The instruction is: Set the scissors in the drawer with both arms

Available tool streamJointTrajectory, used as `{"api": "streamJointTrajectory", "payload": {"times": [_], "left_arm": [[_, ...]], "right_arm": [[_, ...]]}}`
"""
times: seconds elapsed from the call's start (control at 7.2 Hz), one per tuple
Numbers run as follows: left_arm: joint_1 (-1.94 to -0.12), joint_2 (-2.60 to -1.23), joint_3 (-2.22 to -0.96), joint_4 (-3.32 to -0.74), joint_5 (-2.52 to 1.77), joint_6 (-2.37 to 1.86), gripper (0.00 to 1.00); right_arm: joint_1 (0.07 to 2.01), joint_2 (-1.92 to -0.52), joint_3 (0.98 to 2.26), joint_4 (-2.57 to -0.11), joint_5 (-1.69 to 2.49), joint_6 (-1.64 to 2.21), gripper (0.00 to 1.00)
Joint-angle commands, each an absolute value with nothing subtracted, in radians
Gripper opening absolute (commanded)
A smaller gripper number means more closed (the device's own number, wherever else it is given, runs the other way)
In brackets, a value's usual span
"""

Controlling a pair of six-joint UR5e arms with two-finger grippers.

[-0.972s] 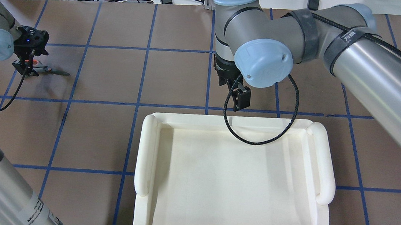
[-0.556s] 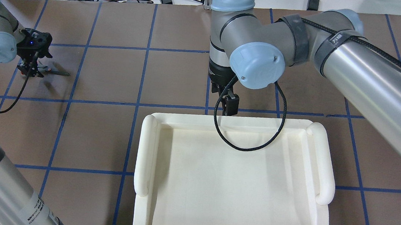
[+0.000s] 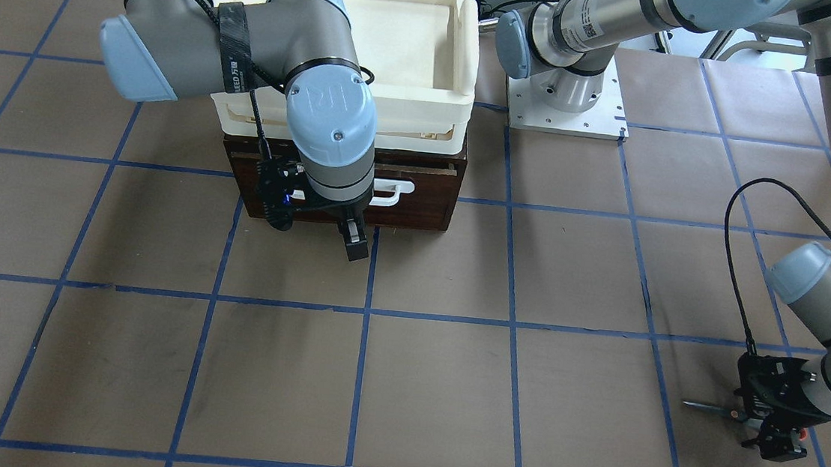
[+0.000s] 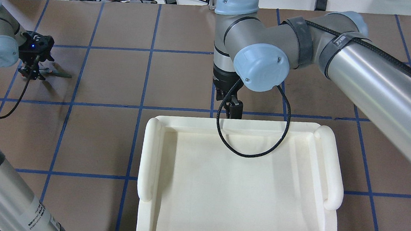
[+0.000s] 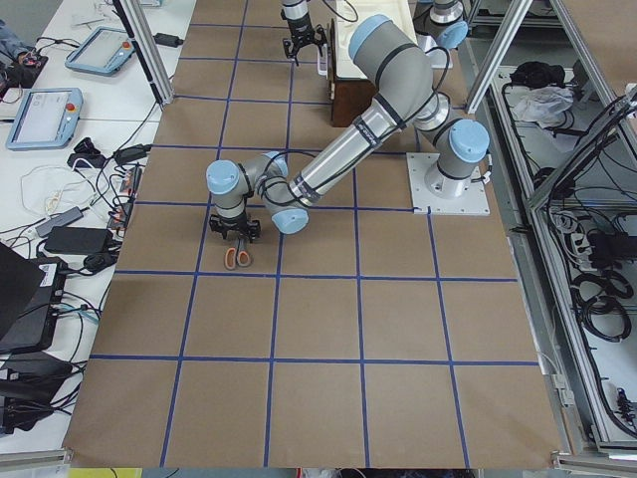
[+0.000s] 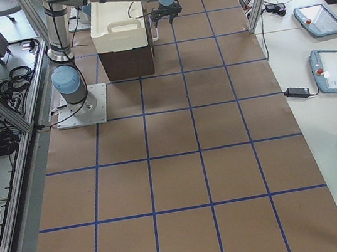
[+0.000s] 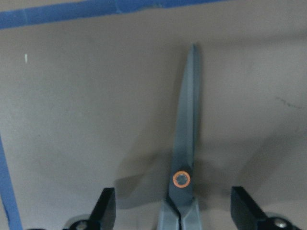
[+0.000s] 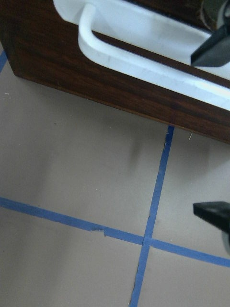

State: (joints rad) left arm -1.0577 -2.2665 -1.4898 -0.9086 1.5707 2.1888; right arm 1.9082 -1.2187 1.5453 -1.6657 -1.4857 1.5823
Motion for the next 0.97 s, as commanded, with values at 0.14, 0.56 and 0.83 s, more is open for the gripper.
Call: {"api": "streamJointTrajectory", "payload": {"times": [0.14,0.56,0.83], "left_arm": [[-1.057,-2.264,-1.497,-0.891,1.578,2.188,0.78],[-1.055,-2.263,-1.499,-0.890,1.577,2.194,0.35],[-1.055,-2.260,-1.499,-0.890,1.578,2.191,0.10]], "right_arm": [[1.908,-1.213,1.545,-1.628,-1.486,1.591,1.00],[1.908,-1.197,1.543,-1.629,-1.485,1.591,1.00],[1.908,-1.186,1.543,-1.629,-1.490,1.591,1.00]]}}
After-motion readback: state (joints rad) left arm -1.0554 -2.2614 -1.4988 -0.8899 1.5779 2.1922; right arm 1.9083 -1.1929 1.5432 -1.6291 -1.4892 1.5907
